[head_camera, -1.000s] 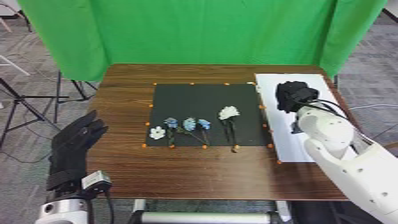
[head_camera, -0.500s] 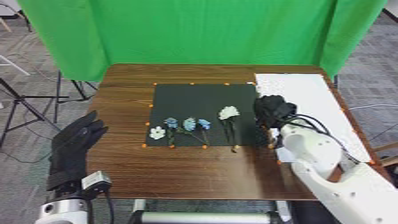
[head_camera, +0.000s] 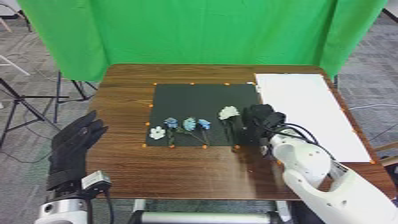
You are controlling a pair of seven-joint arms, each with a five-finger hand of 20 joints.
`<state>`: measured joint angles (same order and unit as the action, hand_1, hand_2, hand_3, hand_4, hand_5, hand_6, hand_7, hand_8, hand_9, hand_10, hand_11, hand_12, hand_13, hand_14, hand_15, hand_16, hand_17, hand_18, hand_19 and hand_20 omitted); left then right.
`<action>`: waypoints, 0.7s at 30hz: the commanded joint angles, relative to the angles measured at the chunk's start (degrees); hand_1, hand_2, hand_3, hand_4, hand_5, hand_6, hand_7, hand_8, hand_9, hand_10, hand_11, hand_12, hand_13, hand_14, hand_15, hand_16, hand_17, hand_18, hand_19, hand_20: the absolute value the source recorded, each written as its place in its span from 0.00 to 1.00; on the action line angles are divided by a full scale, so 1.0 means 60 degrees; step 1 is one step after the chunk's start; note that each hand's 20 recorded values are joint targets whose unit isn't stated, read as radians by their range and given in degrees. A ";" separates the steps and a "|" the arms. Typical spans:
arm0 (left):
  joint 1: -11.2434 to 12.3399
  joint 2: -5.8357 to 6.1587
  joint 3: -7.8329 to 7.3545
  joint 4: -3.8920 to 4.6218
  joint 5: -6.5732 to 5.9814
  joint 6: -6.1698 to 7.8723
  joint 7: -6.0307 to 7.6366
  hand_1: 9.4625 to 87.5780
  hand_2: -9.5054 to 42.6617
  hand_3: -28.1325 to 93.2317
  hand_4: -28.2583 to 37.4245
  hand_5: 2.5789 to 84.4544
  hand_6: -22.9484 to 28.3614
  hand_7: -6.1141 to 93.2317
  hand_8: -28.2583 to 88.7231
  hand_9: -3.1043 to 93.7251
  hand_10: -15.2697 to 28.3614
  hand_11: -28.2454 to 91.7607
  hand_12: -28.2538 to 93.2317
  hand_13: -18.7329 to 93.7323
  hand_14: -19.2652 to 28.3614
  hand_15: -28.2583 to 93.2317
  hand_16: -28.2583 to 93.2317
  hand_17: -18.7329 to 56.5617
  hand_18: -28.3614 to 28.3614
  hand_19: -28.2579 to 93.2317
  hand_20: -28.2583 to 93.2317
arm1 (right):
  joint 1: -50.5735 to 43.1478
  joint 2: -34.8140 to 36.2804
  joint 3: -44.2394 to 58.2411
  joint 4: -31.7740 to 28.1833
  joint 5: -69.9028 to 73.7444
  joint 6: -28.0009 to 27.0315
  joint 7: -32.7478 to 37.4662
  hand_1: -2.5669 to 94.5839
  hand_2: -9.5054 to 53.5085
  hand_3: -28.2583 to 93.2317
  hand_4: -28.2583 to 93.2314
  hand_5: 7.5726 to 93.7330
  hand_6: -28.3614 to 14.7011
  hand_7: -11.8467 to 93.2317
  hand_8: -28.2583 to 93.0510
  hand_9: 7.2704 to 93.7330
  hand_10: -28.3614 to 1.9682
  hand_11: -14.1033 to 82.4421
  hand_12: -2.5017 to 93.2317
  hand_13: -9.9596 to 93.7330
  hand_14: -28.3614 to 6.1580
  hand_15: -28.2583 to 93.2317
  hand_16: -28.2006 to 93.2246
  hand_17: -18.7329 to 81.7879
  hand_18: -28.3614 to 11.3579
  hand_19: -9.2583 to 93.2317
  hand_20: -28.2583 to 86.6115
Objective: Arrange flowers
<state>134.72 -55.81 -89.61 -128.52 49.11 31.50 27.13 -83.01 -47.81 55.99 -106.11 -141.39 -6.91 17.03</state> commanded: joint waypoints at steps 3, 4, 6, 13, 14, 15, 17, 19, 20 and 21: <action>0.0148 -0.0040 -0.0074 -0.0023 0.0052 -0.0026 -0.0045 0.22 0.28 0.92 0.14 0.48 0.67 0.22 0.15 0.40 0.82 0.55 0.28 0.39 0.98 0.76 0.08 0.13 0.87 0.73 0.24 | 0.0035 -0.0316 0.0150 -0.0084 0.0192 -0.0108 0.0201 0.57 0.00 0.87 0.00 0.76 0.64 0.43 0.23 0.90 0.74 0.33 0.44 0.85 0.71 0.82 0.39 0.54 0.27 0.98 0.22; 0.0166 -0.0065 -0.0112 -0.0038 0.0065 -0.0026 -0.0077 0.22 0.28 0.92 0.14 0.48 0.67 0.22 0.15 0.40 0.82 0.55 0.28 0.39 0.98 0.76 0.08 0.13 0.87 0.73 0.24 | -0.0026 -0.0353 0.0209 -0.0125 0.0275 -0.0117 0.0180 0.56 0.00 0.87 0.00 0.75 0.63 0.42 0.23 0.90 0.72 0.33 0.43 0.84 0.70 0.82 0.39 0.54 0.27 0.98 0.22; 0.0218 -0.0085 -0.0155 -0.0042 0.0057 -0.0018 -0.0070 0.22 0.28 0.92 0.14 0.48 0.67 0.22 0.15 0.40 0.82 0.55 0.28 0.39 0.98 0.76 0.08 0.13 0.87 0.73 0.24 | -0.0165 -0.0478 0.0343 -0.0178 0.0215 -0.0190 0.0055 0.55 0.00 0.87 0.00 0.75 0.62 0.42 0.23 0.89 0.72 0.33 0.43 0.83 0.69 0.82 0.39 0.53 0.26 0.98 0.21; 0.0152 -0.0090 -0.0105 -0.0014 0.0073 -0.0060 -0.0104 0.22 0.28 0.92 0.14 0.48 0.67 0.22 0.15 0.40 0.82 0.55 0.28 0.39 0.98 0.76 0.08 0.13 0.87 0.73 0.24 | -0.0354 -0.0766 0.0497 -0.0255 0.0410 -0.0344 -0.0080 0.51 0.00 0.88 0.00 0.71 0.60 0.40 0.24 0.86 0.68 0.34 0.41 0.82 0.67 0.82 0.39 0.52 0.25 0.98 0.21; 0.0155 -0.0119 -0.0124 -0.0020 0.0123 -0.0070 -0.0155 0.22 0.28 0.92 0.14 0.48 0.67 0.22 0.15 0.40 0.82 0.55 0.28 0.39 0.98 0.76 0.08 0.13 0.87 0.73 0.24 | -0.0407 -0.0827 0.0568 -0.0290 0.0460 -0.0396 -0.0107 0.51 0.00 0.88 0.00 0.71 0.60 0.40 0.24 0.85 0.67 0.35 0.41 0.82 0.67 0.82 0.39 0.52 0.25 0.98 0.21; 0.0148 -0.0112 -0.0115 -0.0020 0.0095 -0.0038 -0.0122 0.23 0.29 0.92 0.14 0.48 0.67 0.22 0.15 0.40 0.82 0.55 0.28 0.39 0.98 0.76 0.08 0.13 0.87 0.73 0.24 | -0.0422 -0.0908 0.0627 -0.0311 0.0432 -0.0472 -0.0157 0.50 0.00 0.88 0.00 0.71 0.59 0.40 0.24 0.84 0.66 0.37 0.39 0.81 0.67 0.82 0.38 0.52 0.25 0.98 0.21; 0.0160 -0.0126 -0.0130 -0.0030 0.0102 -0.0049 -0.0138 0.23 0.29 0.92 0.14 0.48 0.67 0.22 0.15 0.40 0.82 0.55 0.28 0.39 0.98 0.76 0.08 0.13 0.87 0.73 0.24 | -0.0368 -0.0878 0.0507 -0.0290 0.0258 -0.0399 -0.0162 0.49 0.00 0.88 0.00 0.71 0.59 0.39 0.24 0.83 0.64 0.39 0.37 0.81 0.66 0.82 0.38 0.52 0.24 0.98 0.20; 0.0191 -0.0130 -0.0142 -0.0029 0.0129 -0.0073 -0.0160 0.22 0.29 0.92 0.15 0.48 0.67 0.22 0.15 0.40 0.82 0.55 0.28 0.39 0.98 0.76 0.08 0.13 0.87 0.73 0.24 | -0.0428 -0.0939 0.0567 -0.0308 0.0272 -0.0591 -0.0194 0.48 0.00 0.89 0.00 0.71 0.59 0.39 0.24 0.82 0.63 0.40 0.37 0.81 0.66 0.82 0.38 0.51 0.24 0.98 0.20; 0.0185 -0.0128 -0.0133 -0.0023 0.0098 -0.0068 -0.0139 0.23 0.29 0.92 0.15 0.48 0.67 0.22 0.15 0.40 0.82 0.55 0.28 0.39 0.98 0.76 0.08 0.13 0.87 0.73 0.24 | -0.0480 -0.1001 0.0650 -0.0335 0.0289 -0.0733 -0.0214 0.48 0.00 0.89 0.00 0.71 0.59 0.39 0.24 0.82 0.63 0.40 0.36 0.81 0.66 0.82 0.38 0.51 0.24 0.98 0.21; 0.0202 -0.0120 -0.0158 -0.0029 0.0103 -0.0073 -0.0137 0.22 0.28 0.92 0.15 0.48 0.67 0.22 0.15 0.40 0.82 0.55 0.28 0.39 0.98 0.76 0.08 0.13 0.87 0.73 0.24 | -0.0492 -0.0988 0.0648 -0.0366 0.0316 -0.0776 -0.0169 0.48 0.00 0.89 0.00 0.70 0.58 0.38 0.24 0.81 0.62 0.41 0.36 0.81 0.65 0.82 0.38 0.51 0.24 0.98 0.20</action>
<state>135.23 -56.06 -90.37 -128.55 49.31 31.50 26.72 -85.02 -52.74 59.54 -107.36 -138.87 -9.23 16.59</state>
